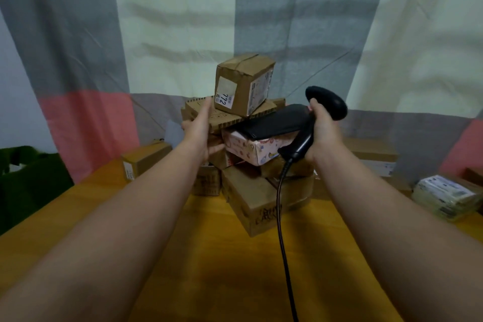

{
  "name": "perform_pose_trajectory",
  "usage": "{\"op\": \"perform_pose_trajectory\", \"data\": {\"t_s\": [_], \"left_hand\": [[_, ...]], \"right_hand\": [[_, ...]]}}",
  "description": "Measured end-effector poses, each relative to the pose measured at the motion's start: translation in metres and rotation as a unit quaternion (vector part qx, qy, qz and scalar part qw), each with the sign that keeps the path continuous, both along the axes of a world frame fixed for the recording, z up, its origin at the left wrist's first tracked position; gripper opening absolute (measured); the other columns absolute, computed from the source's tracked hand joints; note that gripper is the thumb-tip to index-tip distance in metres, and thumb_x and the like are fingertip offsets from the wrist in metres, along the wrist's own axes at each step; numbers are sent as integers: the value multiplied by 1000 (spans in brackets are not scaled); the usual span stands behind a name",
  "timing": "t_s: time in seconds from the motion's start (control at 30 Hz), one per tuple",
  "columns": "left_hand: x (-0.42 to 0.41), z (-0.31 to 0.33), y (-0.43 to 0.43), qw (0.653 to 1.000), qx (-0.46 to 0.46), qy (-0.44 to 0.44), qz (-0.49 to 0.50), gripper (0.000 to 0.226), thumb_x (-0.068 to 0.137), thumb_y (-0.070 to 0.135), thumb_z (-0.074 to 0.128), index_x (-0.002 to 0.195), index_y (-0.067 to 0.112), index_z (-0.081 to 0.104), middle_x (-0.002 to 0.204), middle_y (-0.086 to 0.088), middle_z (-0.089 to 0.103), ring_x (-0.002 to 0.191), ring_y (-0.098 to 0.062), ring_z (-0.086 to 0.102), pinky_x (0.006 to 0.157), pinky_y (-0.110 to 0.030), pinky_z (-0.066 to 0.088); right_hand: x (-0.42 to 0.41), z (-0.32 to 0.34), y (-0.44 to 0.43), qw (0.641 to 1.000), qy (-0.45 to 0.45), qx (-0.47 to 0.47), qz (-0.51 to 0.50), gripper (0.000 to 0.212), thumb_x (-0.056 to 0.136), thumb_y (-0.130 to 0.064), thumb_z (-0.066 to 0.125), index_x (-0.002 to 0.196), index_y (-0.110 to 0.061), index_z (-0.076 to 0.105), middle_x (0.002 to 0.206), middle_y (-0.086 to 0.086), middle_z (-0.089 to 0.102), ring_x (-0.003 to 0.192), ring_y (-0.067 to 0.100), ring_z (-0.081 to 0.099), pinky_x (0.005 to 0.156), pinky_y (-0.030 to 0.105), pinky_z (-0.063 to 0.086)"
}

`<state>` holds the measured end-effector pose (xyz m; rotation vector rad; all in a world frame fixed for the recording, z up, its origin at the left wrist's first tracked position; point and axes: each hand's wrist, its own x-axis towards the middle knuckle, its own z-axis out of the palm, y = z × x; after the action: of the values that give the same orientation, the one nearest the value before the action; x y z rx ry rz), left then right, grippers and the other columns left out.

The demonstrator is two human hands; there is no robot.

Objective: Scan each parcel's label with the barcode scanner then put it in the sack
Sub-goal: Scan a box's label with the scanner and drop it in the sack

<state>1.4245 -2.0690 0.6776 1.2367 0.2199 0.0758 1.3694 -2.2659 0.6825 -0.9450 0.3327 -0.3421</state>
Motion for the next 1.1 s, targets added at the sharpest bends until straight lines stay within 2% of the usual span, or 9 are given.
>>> {"op": "perform_pose_trajectory", "data": {"t_s": [0.13,0.23,0.37,0.5,0.6,0.73,0.87,1.03,1.1], "left_hand": [[6,15,4,993,83,-43,79,111,64,76,65,150,37,7,152,-9,29,130,-38,41,98,-58,44],[8,31,8,971,207,-95,74,90,77,75,54,150,34,22,156,-9,19,140,-33,27,106,-52,32],[11,49,10,948,299,-110,-11,78,85,75,39,137,17,50,139,-4,45,128,-25,41,100,-40,33],[13,56,8,925,363,-105,-31,82,84,79,33,128,15,60,143,-10,46,128,-30,43,109,-48,33],[14,60,8,925,368,-49,-83,95,73,89,30,136,21,52,142,-12,46,124,-31,48,106,-49,37],[10,67,9,921,332,5,-201,87,72,90,23,129,31,50,109,-5,62,94,-23,61,75,-37,50],[6,64,5,933,279,-11,-225,72,77,85,32,121,32,54,109,-8,64,97,-26,64,76,-38,55],[-11,60,-3,941,250,-22,-228,71,79,81,36,124,30,58,99,-3,68,87,-21,68,63,-33,56],[-21,57,-6,941,245,-27,-232,65,82,80,30,118,32,56,97,-1,65,88,-19,65,66,-33,56]], "right_hand": [[57,-37,-6,997,31,-58,-42,119,3,-73,81,114,-31,60,124,4,57,101,35,62,85,60,52],[44,-24,15,997,18,-69,-17,116,11,-75,78,118,-36,58,123,1,59,107,34,59,91,57,49],[22,2,42,997,-29,-55,44,85,50,-55,82,124,-24,58,109,5,70,99,30,67,91,53,52],[31,15,39,997,-42,-39,51,71,54,-54,82,115,-20,64,103,5,73,94,31,70,88,52,53],[36,19,36,997,-32,-37,53,70,53,-55,83,112,-19,67,98,7,75,89,32,72,85,53,54],[42,19,37,996,-33,-47,72,92,35,-59,88,115,-17,67,101,9,75,91,35,71,84,58,54],[34,23,33,992,-40,-64,99,58,65,-49,84,111,-17,66,95,9,76,87,34,72,83,54,55],[14,16,26,987,-59,-70,133,39,80,-43,74,109,-17,70,92,4,76,78,22,74,66,36,57],[4,11,25,987,-71,-72,128,36,83,-41,73,109,-16,70,92,3,77,80,20,74,72,37,57]]}}
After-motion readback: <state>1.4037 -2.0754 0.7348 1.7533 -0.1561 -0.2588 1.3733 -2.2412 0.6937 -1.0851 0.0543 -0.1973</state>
